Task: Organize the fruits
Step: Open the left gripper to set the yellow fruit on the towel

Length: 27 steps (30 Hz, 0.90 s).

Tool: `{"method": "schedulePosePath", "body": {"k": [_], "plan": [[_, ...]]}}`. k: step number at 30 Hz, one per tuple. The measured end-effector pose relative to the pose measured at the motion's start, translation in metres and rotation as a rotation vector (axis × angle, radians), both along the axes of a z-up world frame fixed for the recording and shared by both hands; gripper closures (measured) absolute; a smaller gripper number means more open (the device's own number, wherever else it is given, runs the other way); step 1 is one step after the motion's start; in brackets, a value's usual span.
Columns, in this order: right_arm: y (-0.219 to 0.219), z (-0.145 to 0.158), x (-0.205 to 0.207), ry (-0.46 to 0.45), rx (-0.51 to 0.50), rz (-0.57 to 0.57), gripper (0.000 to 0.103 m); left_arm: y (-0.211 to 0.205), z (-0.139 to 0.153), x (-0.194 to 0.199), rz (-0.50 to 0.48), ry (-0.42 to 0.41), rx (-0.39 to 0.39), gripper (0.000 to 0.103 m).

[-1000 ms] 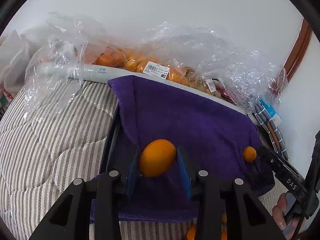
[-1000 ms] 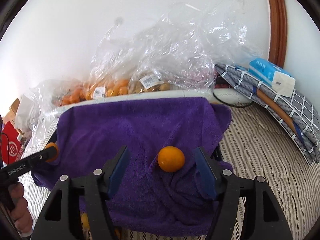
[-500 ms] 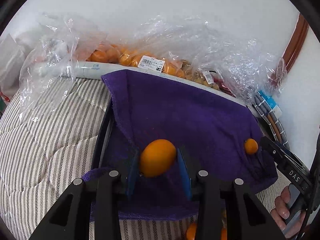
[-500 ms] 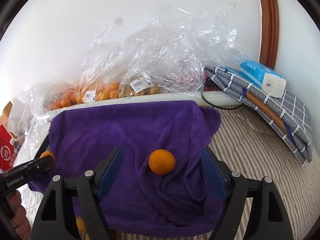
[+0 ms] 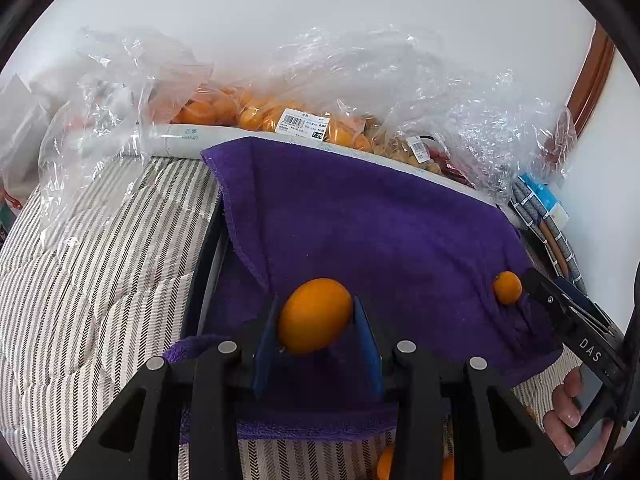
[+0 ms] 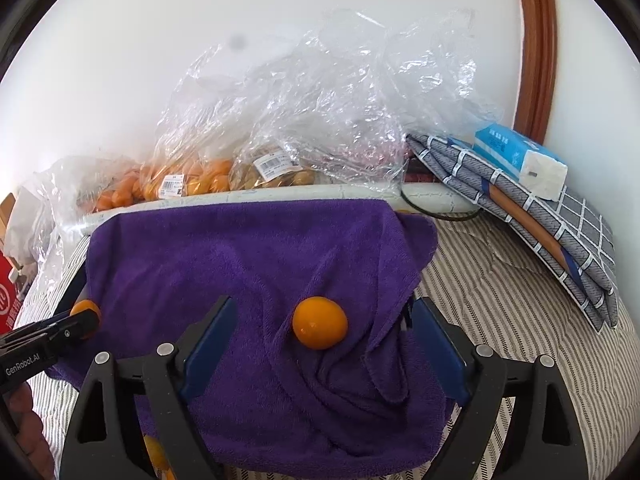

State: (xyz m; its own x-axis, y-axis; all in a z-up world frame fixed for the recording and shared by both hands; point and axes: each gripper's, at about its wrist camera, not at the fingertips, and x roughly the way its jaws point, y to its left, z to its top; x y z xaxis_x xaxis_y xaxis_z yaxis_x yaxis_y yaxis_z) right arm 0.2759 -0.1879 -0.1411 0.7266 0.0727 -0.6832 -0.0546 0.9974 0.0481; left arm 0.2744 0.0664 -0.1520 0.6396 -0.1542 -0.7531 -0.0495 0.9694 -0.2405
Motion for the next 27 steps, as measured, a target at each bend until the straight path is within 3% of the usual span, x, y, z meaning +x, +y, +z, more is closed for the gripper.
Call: {"method": "schedulePosePath", "body": {"k": [7,11,17,22,27], "plan": [[-0.003,0.002,-0.001,-0.024,0.021,0.000,0.015,-0.003,-0.001,-0.001,-0.008,0.000,0.016,0.067],[-0.004,0.001,0.000,0.023,0.085,0.069,0.015,-0.004,0.002,-0.002,-0.018,-0.009,0.013,0.059],[-0.001,0.008,-0.009,-0.025,0.098,0.071,0.015,-0.001,0.012,-0.009,-0.002,-0.048,0.001,0.056],[0.001,0.010,-0.013,-0.020,0.184,0.101,0.017,0.002,0.021,-0.016,0.030,-0.103,-0.009,0.056],[0.008,0.013,-0.019,-0.036,0.172,0.112,0.020,0.006,0.025,-0.019,0.056,-0.126,-0.005,0.056]]}}
